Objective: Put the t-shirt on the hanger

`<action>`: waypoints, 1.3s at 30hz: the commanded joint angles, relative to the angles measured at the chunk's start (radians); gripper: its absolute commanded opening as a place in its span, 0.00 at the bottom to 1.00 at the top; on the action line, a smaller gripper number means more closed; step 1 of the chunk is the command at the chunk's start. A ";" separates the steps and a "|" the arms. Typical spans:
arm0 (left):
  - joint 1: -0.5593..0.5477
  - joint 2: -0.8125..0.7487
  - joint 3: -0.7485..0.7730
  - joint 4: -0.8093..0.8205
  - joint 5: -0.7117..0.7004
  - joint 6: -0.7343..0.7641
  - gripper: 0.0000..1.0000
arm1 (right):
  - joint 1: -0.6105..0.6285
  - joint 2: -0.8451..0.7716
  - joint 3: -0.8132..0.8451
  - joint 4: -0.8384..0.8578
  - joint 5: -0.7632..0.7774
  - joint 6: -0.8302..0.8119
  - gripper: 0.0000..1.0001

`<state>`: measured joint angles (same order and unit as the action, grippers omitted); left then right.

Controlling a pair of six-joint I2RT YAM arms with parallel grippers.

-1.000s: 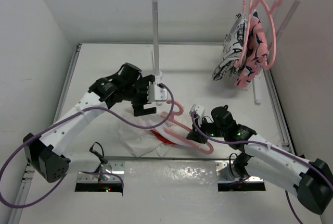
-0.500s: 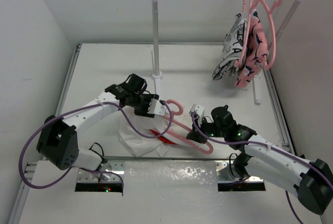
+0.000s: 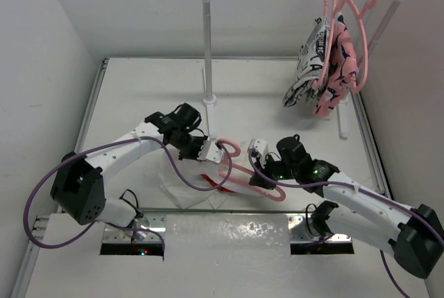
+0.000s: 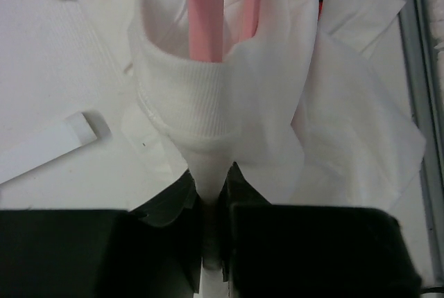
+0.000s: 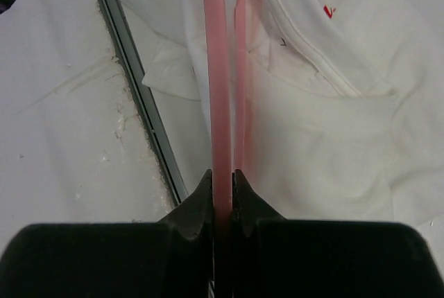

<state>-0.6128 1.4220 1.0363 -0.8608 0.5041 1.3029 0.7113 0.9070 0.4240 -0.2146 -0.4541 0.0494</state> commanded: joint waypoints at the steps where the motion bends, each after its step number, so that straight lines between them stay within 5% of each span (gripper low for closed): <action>1: -0.061 -0.063 0.024 -0.014 0.215 -0.051 0.05 | 0.005 0.018 0.078 0.109 0.008 -0.029 0.00; 7: -0.059 -0.101 0.005 0.011 0.220 -0.134 0.13 | 0.004 0.017 0.091 0.127 0.002 -0.023 0.00; 11: -0.059 -0.110 0.004 0.032 0.214 -0.203 0.00 | 0.004 0.013 0.101 0.132 0.000 -0.013 0.00; 14: -0.059 -0.123 0.014 0.020 0.163 -0.261 0.00 | 0.005 0.015 0.125 0.118 0.037 0.000 0.00; 16: -0.056 -0.141 0.013 0.038 0.082 -0.318 0.00 | 0.004 0.020 0.157 0.089 0.150 0.023 0.17; 18: -0.030 -0.181 -0.001 0.081 0.033 -0.399 0.00 | 0.005 0.027 0.218 0.055 0.268 0.062 0.58; 22: 0.010 -0.294 -0.048 0.195 -0.042 -0.549 0.00 | 0.001 0.041 0.340 -0.058 0.657 0.180 0.84; 29: 0.010 -0.468 -0.134 0.348 -0.167 -0.819 0.00 | -0.001 -0.101 0.306 -0.043 0.915 0.522 0.90; 35: 0.010 -0.482 -0.154 0.390 -0.190 -0.985 0.00 | 0.037 -0.085 0.187 0.007 0.881 0.797 0.79; 39: 0.010 -0.480 -0.163 0.414 -0.242 -1.045 0.00 | 0.126 -0.071 0.185 0.026 1.027 0.881 0.79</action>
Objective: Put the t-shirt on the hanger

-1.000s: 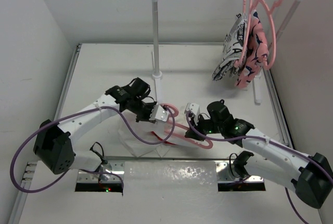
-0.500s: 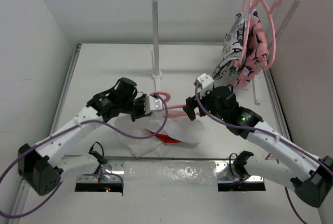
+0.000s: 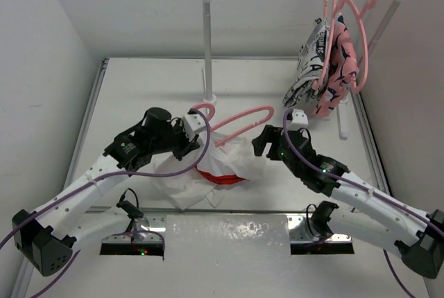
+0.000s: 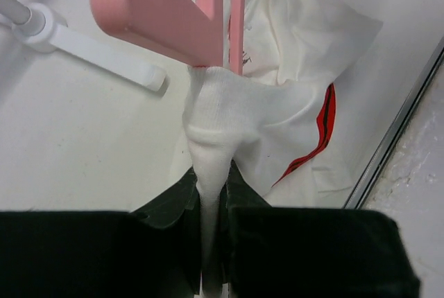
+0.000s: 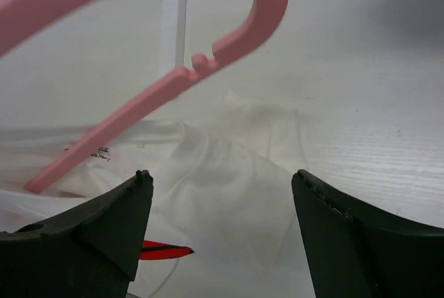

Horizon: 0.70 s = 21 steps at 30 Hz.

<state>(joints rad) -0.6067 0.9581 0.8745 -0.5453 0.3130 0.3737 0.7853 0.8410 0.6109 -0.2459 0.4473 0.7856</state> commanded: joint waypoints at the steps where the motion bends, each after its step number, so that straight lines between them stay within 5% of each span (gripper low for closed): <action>1: 0.004 -0.019 -0.003 0.099 -0.058 -0.134 0.00 | 0.055 -0.009 -0.008 0.074 0.140 0.155 0.79; 10: 0.004 -0.033 -0.023 0.128 -0.048 -0.167 0.00 | 0.055 0.317 0.029 0.237 -0.110 0.194 0.79; 21: 0.004 -0.055 -0.048 0.143 -0.051 -0.180 0.00 | 0.054 0.507 0.052 0.352 -0.156 0.259 0.73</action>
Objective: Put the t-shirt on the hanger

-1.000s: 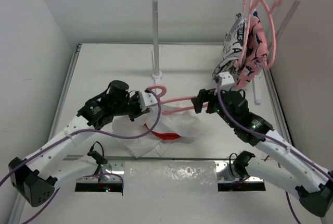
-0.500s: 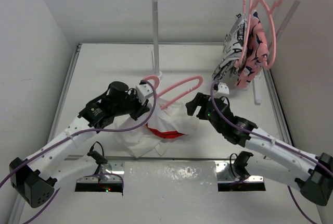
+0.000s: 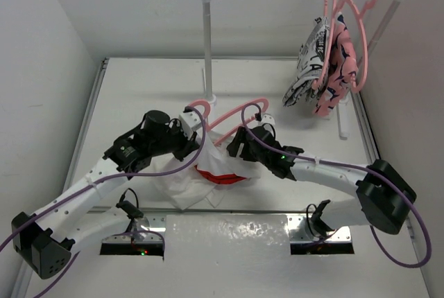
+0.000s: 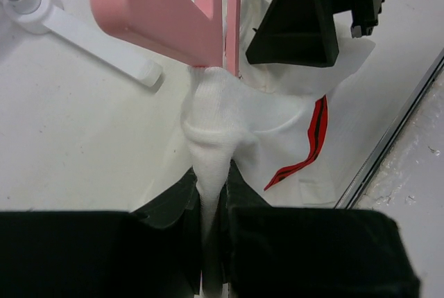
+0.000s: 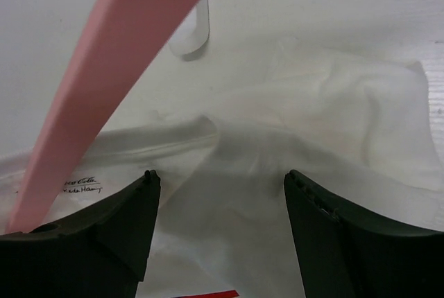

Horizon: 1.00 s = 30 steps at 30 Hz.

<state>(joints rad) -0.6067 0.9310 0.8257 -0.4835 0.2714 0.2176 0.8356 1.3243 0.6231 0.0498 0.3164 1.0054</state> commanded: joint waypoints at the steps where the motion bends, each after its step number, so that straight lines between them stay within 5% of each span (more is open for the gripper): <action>1: 0.004 -0.027 0.001 0.083 -0.011 -0.024 0.00 | 0.003 0.030 0.024 0.055 -0.026 0.064 0.69; 7: 0.004 -0.037 0.007 0.091 0.012 -0.015 0.00 | -0.012 0.058 -0.019 0.051 -0.004 0.114 0.44; 12: 0.004 -0.066 -0.010 0.103 0.032 0.002 0.00 | -0.049 0.046 -0.049 0.002 0.033 0.104 0.02; 21: 0.005 -0.115 -0.069 -0.029 0.065 0.325 0.00 | -0.196 -0.238 -0.235 -0.047 0.153 0.070 0.00; 30: 0.004 -0.083 -0.108 -0.107 -0.091 0.517 0.00 | -0.224 -0.398 -0.123 -0.243 0.308 -0.122 0.00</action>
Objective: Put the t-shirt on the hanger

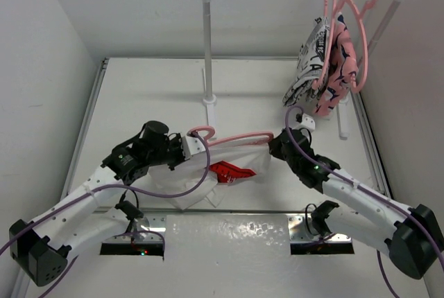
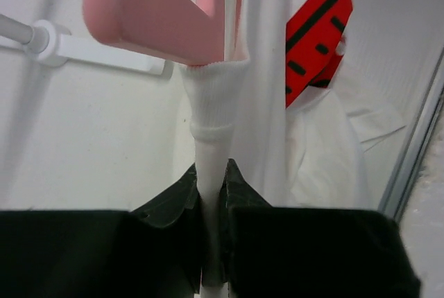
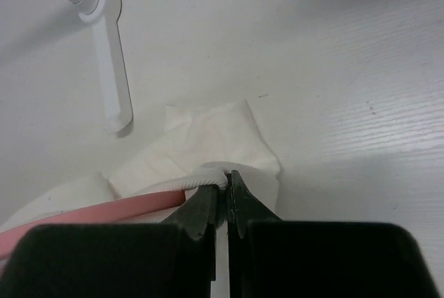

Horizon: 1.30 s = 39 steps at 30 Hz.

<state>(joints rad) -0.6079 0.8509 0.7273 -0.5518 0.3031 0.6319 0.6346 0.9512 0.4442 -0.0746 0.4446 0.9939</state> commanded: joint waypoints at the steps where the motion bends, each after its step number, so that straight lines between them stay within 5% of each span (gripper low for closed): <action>1: 0.007 0.013 -0.014 -0.042 -0.146 0.126 0.00 | -0.024 -0.028 0.065 -0.140 0.189 -0.126 0.00; 14: 0.004 0.140 -0.014 -0.033 -0.341 0.296 0.00 | 0.002 0.004 0.186 -0.188 0.198 -0.402 0.00; 20: -0.052 0.221 0.043 -0.046 -0.435 0.333 0.00 | 0.134 0.118 0.284 -0.208 0.184 -0.598 0.00; 28: -0.079 0.277 0.164 -0.082 -0.268 0.197 0.00 | 0.197 0.212 0.341 -0.134 -0.021 -0.699 0.00; 31: -0.078 0.274 0.175 -0.096 -0.181 0.180 0.00 | 0.198 0.193 0.321 -0.050 -0.212 -0.738 0.00; 34: -0.078 0.275 0.193 -0.111 -0.125 0.170 0.00 | 0.198 0.167 0.326 -0.057 -0.349 -0.799 0.19; 35: -0.079 0.277 0.199 -0.126 -0.107 0.167 0.00 | 0.198 0.138 0.326 -0.082 -0.356 -0.810 0.39; 39: -0.078 0.264 0.207 -0.146 -0.052 0.176 0.00 | 0.198 0.054 0.355 -0.155 -0.415 -0.914 0.70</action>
<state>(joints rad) -0.6754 1.1347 0.8841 -0.7040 0.1532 0.8215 0.8272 1.0805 0.7422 -0.2256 0.1444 0.1818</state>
